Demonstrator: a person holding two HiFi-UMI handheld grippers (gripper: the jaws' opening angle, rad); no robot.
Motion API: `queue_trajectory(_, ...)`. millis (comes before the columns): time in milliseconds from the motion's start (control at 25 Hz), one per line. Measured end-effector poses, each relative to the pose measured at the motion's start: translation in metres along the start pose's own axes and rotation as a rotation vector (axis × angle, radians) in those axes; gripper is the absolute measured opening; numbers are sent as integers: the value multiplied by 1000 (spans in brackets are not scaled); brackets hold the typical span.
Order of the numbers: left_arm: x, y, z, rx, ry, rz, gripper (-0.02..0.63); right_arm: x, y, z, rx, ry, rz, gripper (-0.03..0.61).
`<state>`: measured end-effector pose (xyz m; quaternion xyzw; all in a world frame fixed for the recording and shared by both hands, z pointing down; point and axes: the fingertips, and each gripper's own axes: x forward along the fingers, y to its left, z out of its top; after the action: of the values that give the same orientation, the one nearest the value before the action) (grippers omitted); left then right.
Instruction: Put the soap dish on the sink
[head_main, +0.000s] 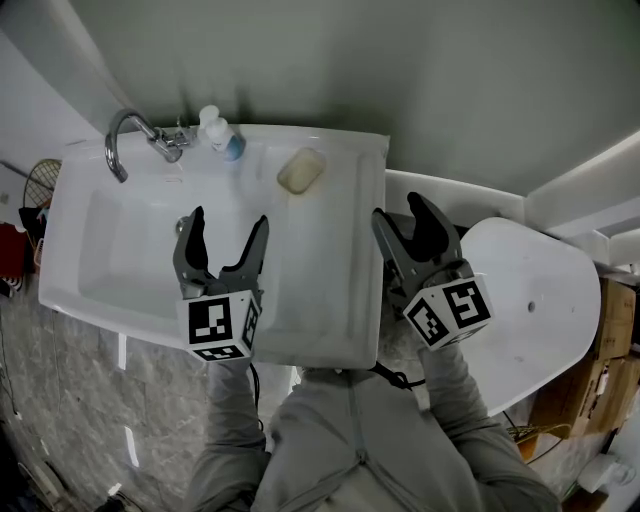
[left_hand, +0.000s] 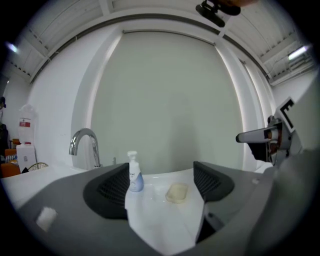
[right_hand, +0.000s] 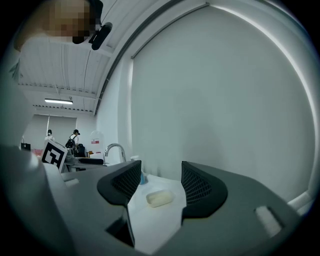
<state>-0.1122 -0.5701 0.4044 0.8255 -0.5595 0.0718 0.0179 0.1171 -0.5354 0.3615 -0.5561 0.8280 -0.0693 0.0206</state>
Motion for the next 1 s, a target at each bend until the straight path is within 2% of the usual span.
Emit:
queue_trajectory(440, -53, 15, 13, -9, -47, 52, 439, -24, 18, 8, -12, -37, -12, 233)
queue_trajectory(1000, -98, 14, 26, -15, -86, 62, 439, -54, 40, 15, -27, -61, -9, 232)
